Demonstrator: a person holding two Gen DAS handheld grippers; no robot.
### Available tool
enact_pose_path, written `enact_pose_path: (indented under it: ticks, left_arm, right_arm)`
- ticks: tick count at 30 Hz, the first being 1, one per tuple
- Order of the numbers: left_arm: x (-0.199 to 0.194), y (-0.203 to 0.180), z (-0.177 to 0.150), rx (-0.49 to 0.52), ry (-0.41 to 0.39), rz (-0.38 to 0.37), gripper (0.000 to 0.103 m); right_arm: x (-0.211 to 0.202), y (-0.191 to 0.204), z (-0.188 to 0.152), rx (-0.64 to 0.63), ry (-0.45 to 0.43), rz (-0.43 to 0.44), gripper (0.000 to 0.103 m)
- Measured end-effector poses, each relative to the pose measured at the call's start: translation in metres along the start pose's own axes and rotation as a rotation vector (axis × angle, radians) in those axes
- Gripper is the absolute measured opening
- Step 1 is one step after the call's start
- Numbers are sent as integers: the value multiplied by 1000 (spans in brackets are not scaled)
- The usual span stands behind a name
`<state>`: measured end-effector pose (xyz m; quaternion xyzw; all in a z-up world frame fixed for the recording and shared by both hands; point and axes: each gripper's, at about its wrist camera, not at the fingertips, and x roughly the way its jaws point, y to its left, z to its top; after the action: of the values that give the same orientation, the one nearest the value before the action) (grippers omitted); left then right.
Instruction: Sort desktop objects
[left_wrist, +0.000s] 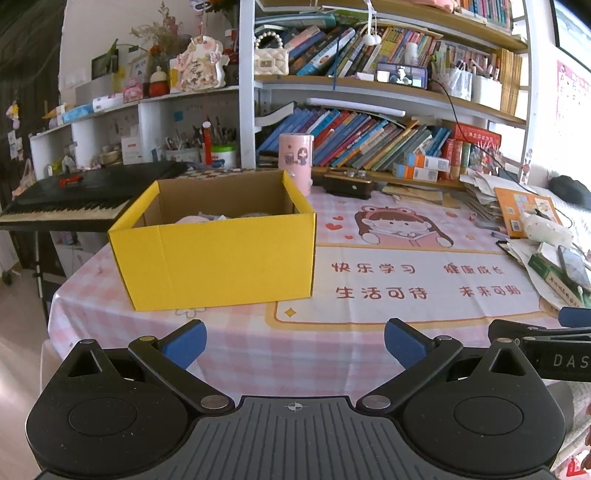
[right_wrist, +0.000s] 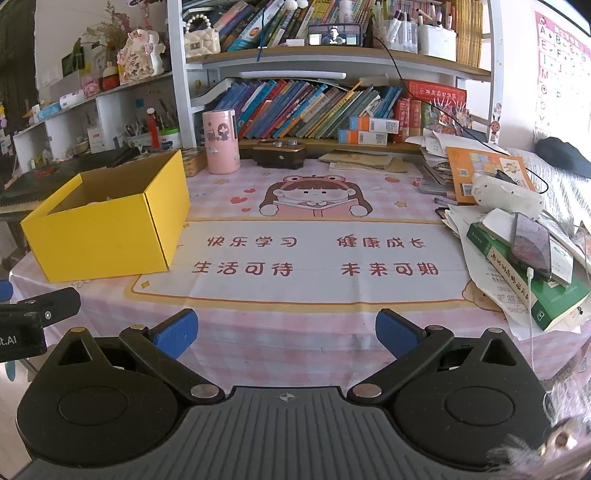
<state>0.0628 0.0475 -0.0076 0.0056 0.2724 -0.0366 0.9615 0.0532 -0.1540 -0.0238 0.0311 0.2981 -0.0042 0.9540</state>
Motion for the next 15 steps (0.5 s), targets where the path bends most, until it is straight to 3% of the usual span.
enact_pose_path:
  ticks: [15]
  left_arm:
    - [0, 2, -3, -11, 14, 10, 103]
  right_arm:
    - [-2, 1, -2, -1, 6, 5, 103]
